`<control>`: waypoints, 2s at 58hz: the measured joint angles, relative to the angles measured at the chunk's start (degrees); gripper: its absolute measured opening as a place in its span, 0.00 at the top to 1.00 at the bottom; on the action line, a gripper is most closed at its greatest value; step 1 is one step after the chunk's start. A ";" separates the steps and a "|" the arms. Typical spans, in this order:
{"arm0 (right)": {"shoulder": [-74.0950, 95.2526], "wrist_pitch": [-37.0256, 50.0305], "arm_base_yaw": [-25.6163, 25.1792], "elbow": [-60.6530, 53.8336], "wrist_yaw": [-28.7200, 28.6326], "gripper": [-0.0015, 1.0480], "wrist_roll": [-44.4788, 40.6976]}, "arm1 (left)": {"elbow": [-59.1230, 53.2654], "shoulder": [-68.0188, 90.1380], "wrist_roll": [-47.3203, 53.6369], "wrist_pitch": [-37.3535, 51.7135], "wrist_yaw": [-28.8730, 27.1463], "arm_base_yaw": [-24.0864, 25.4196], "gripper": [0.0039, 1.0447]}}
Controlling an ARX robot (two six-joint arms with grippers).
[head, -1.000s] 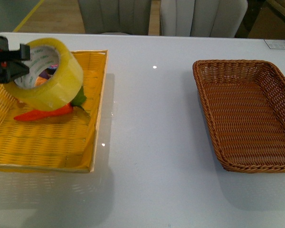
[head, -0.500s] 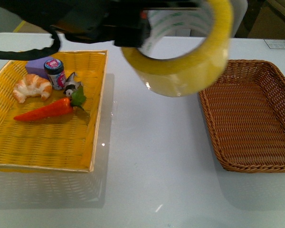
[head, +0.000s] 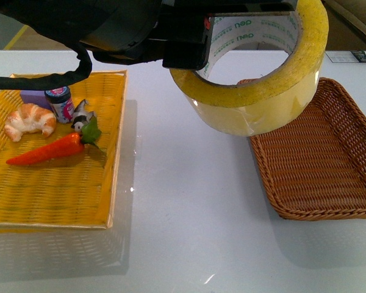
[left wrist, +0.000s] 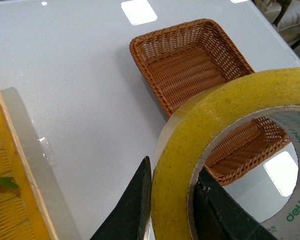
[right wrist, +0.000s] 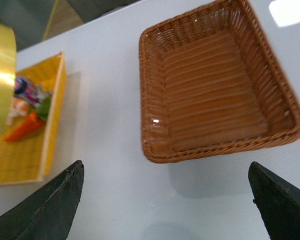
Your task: Move tape to another basket
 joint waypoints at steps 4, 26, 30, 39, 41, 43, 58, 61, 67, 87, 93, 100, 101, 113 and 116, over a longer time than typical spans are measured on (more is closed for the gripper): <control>4.39 4.59 0.31 1.92 -4.72 0.09 6.45 | 0.00 0.00 0.00 -0.09 -0.52 0.00 0.85; 30.16 39.15 11.43 3.85 -19.50 0.09 18.86 | 0.24 0.00 0.46 -1.16 0.20 -0.04 0.85; 34.10 43.12 12.04 3.89 -21.29 0.09 19.02 | 0.24 0.00 0.50 -1.20 0.48 -0.04 0.85; 41.72 48.19 12.76 4.22 -23.85 0.09 18.78 | 0.28 0.00 0.57 -1.25 0.90 -0.04 0.85; 43.01 49.00 12.76 4.31 -24.17 0.09 18.78 | 0.28 0.00 0.57 -1.25 0.92 -0.04 0.85; 45.05 50.49 12.90 4.42 -24.41 0.09 18.80 | 0.28 0.00 0.59 -1.25 0.90 -0.04 0.85; 52.46 56.98 14.71 5.75 -25.22 0.09 19.52 | 0.28 0.00 0.59 -1.25 1.03 -0.09 0.85; 53.62 57.79 15.26 5.95 -25.22 0.09 19.82 | 0.28 0.00 0.57 -1.25 1.16 -0.11 0.85; 55.78 60.28 16.39 6.38 -25.22 0.09 20.81 | 0.28 0.00 0.57 -1.25 1.29 -0.11 0.85; 60.08 63.84 18.45 7.85 -22.75 0.27 22.53 | 0.28 0.00 0.59 -1.25 2.45 -0.11 0.85; 60.06 64.13 18.49 7.85 -22.14 0.41 23.37 | 0.28 0.00 0.57 -1.25 2.45 -0.09 0.85; 60.08 64.83 18.49 7.82 -21.66 0.52 24.70 | 0.28 0.00 0.57 -1.25 2.64 -0.09 0.86; 60.06 64.85 18.49 7.82 -21.59 0.53 24.90 | 0.28 0.00 0.57 -1.25 2.64 -0.09 0.86; 60.06 64.87 18.49 7.82 -21.55 0.54 25.51 | 0.28 0.00 0.59 -1.25 2.67 -0.09 0.86; 60.06 64.65 18.49 7.82 -21.59 0.54 25.46 | 0.28 0.00 0.55 -1.27 2.71 -0.07 0.83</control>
